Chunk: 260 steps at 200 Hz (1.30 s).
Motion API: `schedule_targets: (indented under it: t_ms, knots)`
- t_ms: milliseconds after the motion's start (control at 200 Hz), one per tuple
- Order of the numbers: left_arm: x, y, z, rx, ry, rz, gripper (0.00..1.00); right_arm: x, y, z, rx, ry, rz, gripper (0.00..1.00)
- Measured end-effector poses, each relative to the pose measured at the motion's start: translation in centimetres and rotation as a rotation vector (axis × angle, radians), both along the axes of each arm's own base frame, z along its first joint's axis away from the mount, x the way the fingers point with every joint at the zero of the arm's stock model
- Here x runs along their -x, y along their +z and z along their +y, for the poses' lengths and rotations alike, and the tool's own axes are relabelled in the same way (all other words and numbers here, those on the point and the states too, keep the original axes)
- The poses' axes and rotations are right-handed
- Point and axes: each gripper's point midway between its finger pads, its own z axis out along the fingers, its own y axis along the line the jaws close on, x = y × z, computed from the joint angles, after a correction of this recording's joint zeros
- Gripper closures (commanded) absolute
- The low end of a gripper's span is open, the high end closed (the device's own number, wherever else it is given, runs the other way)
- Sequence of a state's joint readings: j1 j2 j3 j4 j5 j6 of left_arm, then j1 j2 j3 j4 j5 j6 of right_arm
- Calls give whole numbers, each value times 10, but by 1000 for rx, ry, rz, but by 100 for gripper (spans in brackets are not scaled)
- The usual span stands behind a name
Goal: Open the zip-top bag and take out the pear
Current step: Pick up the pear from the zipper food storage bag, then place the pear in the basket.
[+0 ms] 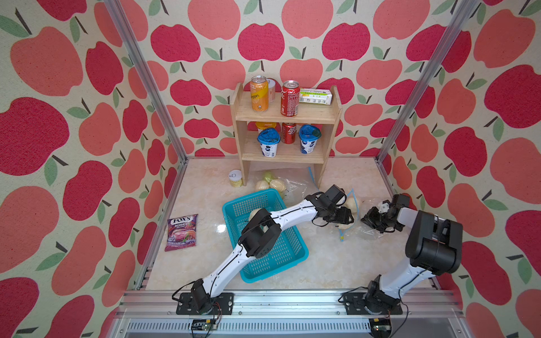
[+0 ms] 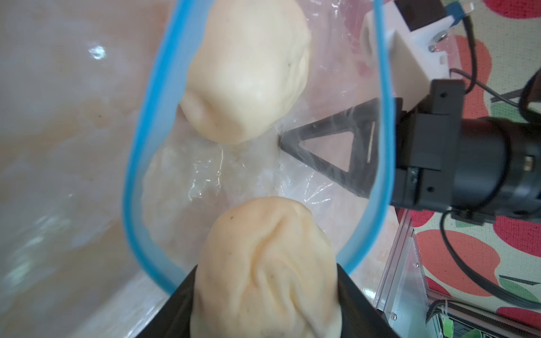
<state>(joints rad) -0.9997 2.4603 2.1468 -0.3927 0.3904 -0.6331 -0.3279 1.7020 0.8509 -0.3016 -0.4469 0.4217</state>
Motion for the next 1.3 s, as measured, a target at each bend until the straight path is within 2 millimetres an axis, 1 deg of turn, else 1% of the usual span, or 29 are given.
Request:
schedule_targets:
  t_ms: [55,155,180,225,305,365,430,445,500,555,645,715,790,830,886,936,971,1011,1051,1081,1126,1191,1241,1301]
  knots:
    - [0,22,8,1,4,-39,41,0,0,-1,0,-5,-1,98]
    - [2,71,23,29,13,-112,41,-1,0,-2,1,-12,-3,98]
    - [3,84,29,36,17,-133,41,-1,0,-2,1,-13,-3,98]
    - [5,101,41,40,23,-161,40,-2,0,-2,-1,-16,-3,98]
    - [8,130,71,38,53,-215,38,-2,0,-2,-1,-18,-3,98]
    - [8,143,96,24,81,-245,37,-2,0,-2,-1,-18,-3,98]
    - [3,152,129,1,126,-270,38,-2,0,-2,1,-19,-3,98]
    - [1,154,140,-7,142,-274,39,-2,0,-2,2,-19,-3,98]
    - [-6,154,170,-30,190,-279,40,-2,0,-3,4,-19,-3,98]
    - [-12,149,202,-65,243,-274,40,-2,0,-3,4,-19,-3,98]
    - [-21,128,247,-141,328,-255,40,-2,1,-3,4,-19,-4,98]
    - [-19,106,272,-206,363,-224,40,-2,2,-3,5,-19,-8,98]
    - [-16,81,292,-268,385,-185,36,-2,5,-3,9,-19,-15,97]
    - [-14,67,302,-299,394,-164,31,-2,8,-3,12,-18,-20,96]
    - [-11,52,313,-338,403,-140,20,-1,15,-3,20,-14,-33,94]
    - [-9,43,321,-366,415,-121,13,-2,24,-3,30,-10,-48,92]
    - [-9,40,324,-378,419,-120,9,-3,32,-3,42,-5,-65,90]
    - [-10,40,326,-384,417,-128,6,-5,44,-4,61,-1,-93,88]
    - [-10,41,325,-387,409,-138,3,-9,56,-6,81,2,-122,83]
    - [-10,42,325,-387,408,-142,2,-12,66,-6,94,5,-146,79]
    - [-10,43,324,-388,399,-151,0,-17,81,-8,119,14,-186,77]
    - [-12,51,318,-380,385,-177,2,-27,99,-11,144,19,-230,71]
    - [-15,65,310,-359,376,-209,2,-35,107,-14,157,19,-251,64]
    - [-19,84,297,-320,358,-254,0,-46,114,-17,164,22,-267,64]
